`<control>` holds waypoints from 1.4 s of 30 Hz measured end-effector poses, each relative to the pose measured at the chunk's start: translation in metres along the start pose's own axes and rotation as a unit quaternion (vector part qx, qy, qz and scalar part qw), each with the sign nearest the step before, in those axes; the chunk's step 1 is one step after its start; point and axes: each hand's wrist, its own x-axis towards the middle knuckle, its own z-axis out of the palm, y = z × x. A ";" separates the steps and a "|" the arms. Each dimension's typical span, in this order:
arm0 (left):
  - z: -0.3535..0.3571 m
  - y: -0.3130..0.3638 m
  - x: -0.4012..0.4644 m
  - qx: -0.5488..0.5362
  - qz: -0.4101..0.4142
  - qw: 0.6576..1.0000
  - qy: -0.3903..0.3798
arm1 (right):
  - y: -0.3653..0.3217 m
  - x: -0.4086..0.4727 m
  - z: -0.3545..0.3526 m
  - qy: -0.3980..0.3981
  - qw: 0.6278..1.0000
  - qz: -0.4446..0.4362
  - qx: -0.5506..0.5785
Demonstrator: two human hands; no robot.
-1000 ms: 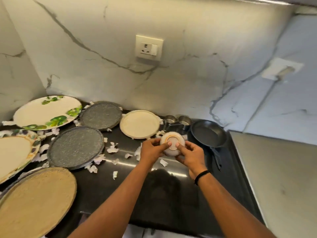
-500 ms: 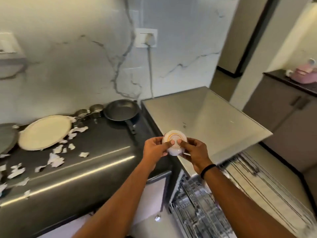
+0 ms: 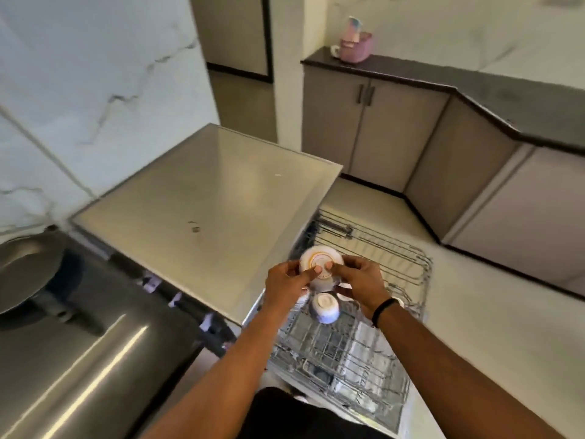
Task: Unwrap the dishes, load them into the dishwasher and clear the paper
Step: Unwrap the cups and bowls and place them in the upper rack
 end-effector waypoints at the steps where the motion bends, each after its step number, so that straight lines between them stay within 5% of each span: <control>1: 0.012 -0.002 0.009 0.010 0.001 1.000 -0.020 | 0.001 0.007 -0.012 0.017 1.000 0.010 0.002; 14: 0.103 -0.063 0.084 0.054 -0.161 0.967 -0.189 | 0.054 0.043 -0.091 0.152 0.976 0.151 0.034; 20: 0.124 -0.091 0.092 0.071 -0.228 0.949 -0.206 | 0.087 0.058 -0.114 0.169 0.968 0.183 0.033; 36: 0.153 -0.192 0.121 0.007 -0.403 0.914 -0.052 | 0.213 0.132 -0.122 0.154 0.942 0.276 -0.117; 42: 0.161 -0.205 0.118 0.026 -0.354 0.935 0.003 | 0.217 0.145 -0.126 0.158 0.941 0.275 -0.117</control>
